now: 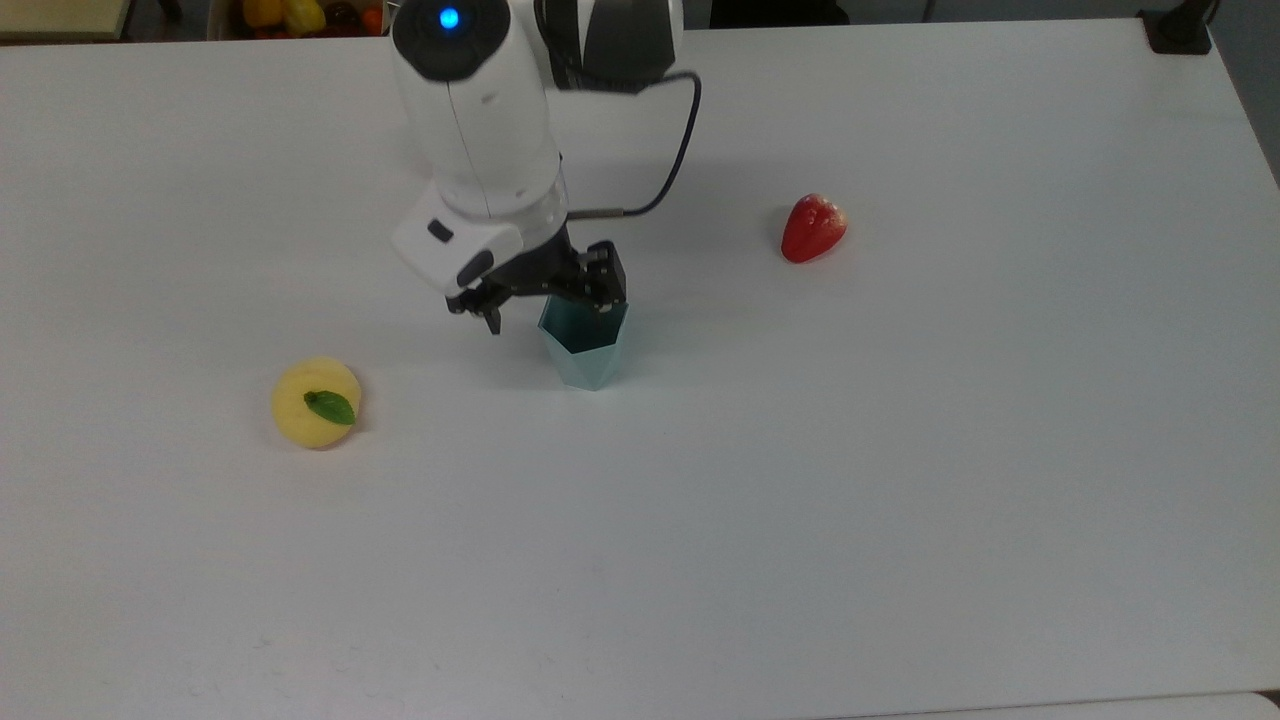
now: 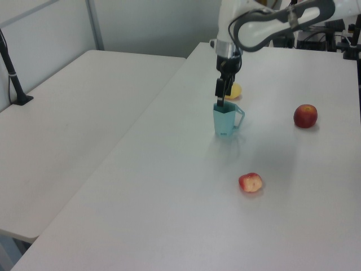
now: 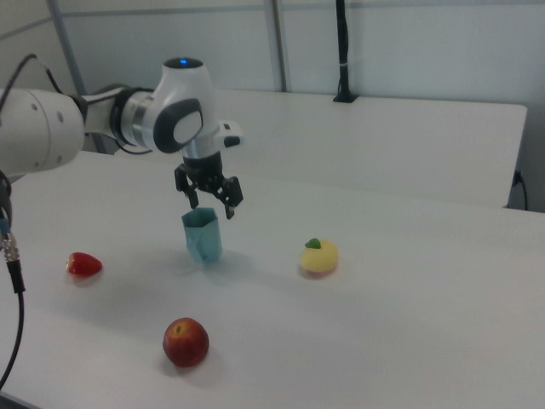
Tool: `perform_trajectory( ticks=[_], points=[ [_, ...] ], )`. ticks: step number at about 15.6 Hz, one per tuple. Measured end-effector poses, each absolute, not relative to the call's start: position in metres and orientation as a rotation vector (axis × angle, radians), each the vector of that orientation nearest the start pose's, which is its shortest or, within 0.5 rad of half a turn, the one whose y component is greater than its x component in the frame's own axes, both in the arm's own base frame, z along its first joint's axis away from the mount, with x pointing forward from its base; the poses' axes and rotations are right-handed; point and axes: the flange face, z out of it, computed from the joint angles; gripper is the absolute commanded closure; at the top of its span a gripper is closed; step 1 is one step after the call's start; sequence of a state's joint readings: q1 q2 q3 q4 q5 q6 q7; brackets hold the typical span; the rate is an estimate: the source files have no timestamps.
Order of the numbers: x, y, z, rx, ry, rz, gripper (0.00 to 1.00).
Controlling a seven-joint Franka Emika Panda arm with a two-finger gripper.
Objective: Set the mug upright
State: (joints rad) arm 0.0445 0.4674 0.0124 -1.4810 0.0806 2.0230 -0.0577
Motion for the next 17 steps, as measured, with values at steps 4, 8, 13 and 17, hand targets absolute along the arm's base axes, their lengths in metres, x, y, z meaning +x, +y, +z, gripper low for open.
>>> perform_trajectory(
  ticks=[4, 8, 13, 17],
  points=[
    [0.669, 0.043, 0.492, -3.055, -0.139, -0.112, 0.0],
    [0.618, 0.042, 0.562, -3.059, -0.049, 0.027, 0.0],
    [0.582, 0.042, 0.61, -3.051, 0.267, 0.039, 0.0],
    [0.559, 0.041, 0.635, -3.051, 0.256, -0.015, 0.0]
  ],
)
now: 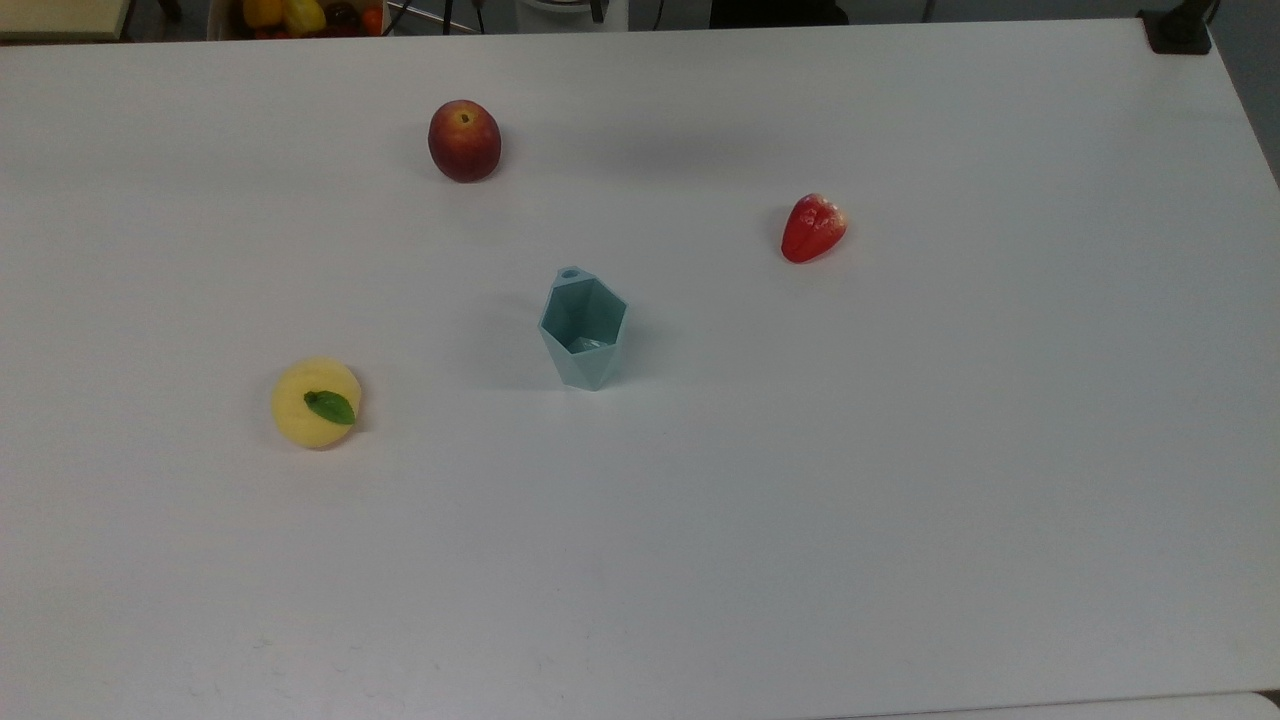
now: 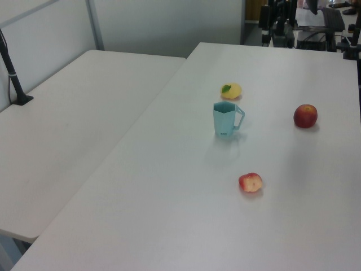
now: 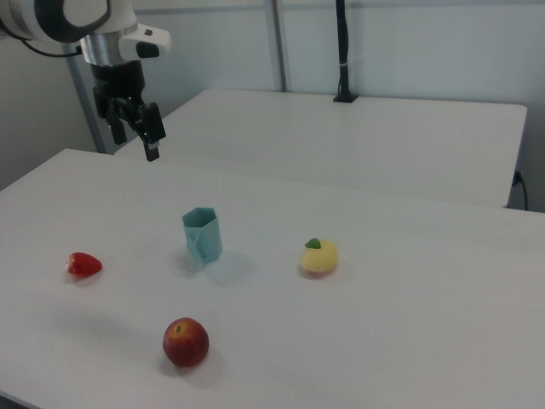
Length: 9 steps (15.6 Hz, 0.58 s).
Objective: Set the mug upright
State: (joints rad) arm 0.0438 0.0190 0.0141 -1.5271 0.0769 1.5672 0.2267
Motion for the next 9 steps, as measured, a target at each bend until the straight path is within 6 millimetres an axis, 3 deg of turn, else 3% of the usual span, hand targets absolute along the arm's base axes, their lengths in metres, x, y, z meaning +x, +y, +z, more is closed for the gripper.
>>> perform_trajectory(
  ticks=[9],
  points=[
    [0.558, 0.042, 0.627, -3.098, -0.013, -0.159, 0.0]
  ],
)
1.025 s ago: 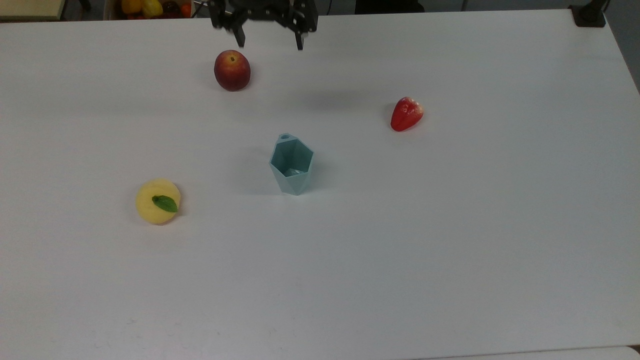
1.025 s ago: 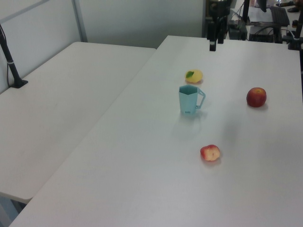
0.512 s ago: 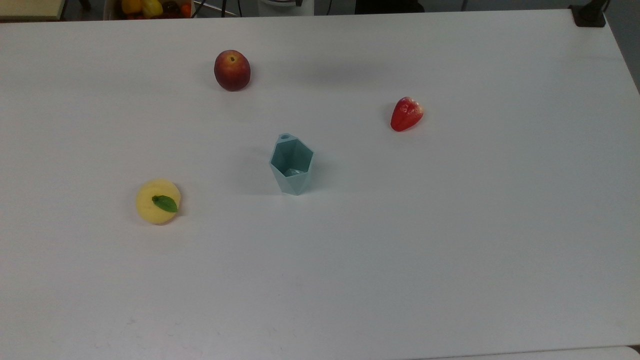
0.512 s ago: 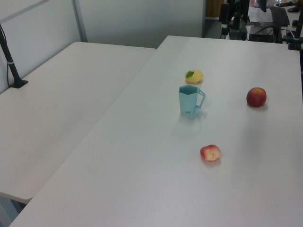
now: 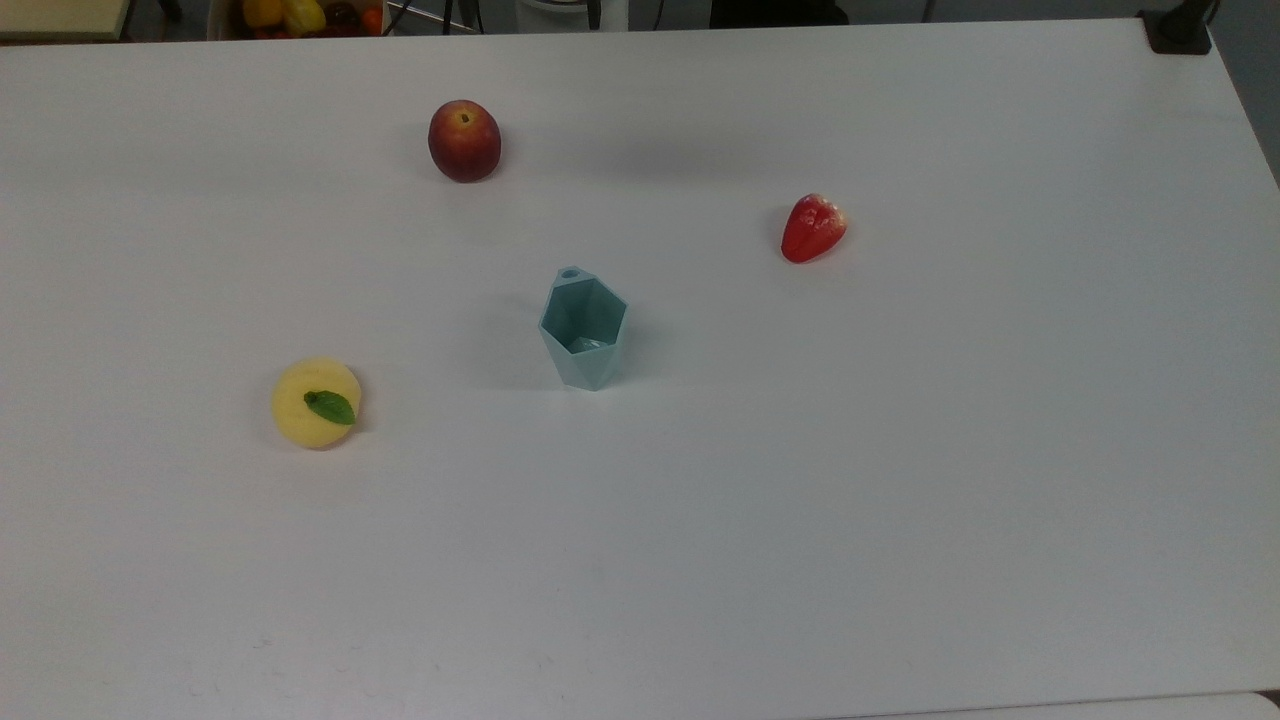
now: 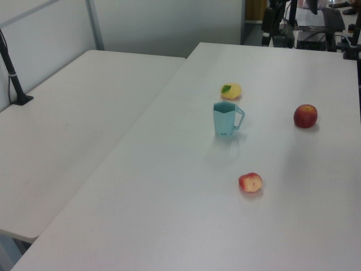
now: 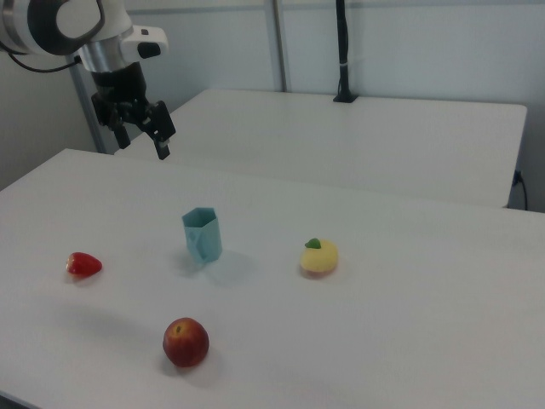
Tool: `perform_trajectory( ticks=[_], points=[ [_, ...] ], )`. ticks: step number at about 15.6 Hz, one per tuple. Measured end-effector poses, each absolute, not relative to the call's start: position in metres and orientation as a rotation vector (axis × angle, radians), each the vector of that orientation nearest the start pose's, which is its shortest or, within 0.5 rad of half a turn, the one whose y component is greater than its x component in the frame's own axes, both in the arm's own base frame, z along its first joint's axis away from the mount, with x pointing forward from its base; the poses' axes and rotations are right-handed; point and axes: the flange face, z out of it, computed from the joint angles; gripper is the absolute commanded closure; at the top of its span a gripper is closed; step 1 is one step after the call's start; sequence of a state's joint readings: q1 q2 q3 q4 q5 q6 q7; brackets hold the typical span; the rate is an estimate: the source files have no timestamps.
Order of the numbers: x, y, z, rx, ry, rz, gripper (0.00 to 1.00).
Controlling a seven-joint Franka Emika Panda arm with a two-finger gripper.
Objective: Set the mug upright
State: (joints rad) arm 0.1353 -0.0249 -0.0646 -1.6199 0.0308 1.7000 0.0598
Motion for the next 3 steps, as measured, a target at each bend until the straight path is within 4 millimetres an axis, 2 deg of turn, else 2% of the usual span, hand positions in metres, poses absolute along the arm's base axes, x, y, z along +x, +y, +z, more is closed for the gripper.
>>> perform_trajectory(
  ticks=[3],
  points=[
    [0.5535, 0.0406, 0.6285, -3.098, -0.052, -0.162, 0.0]
  ],
)
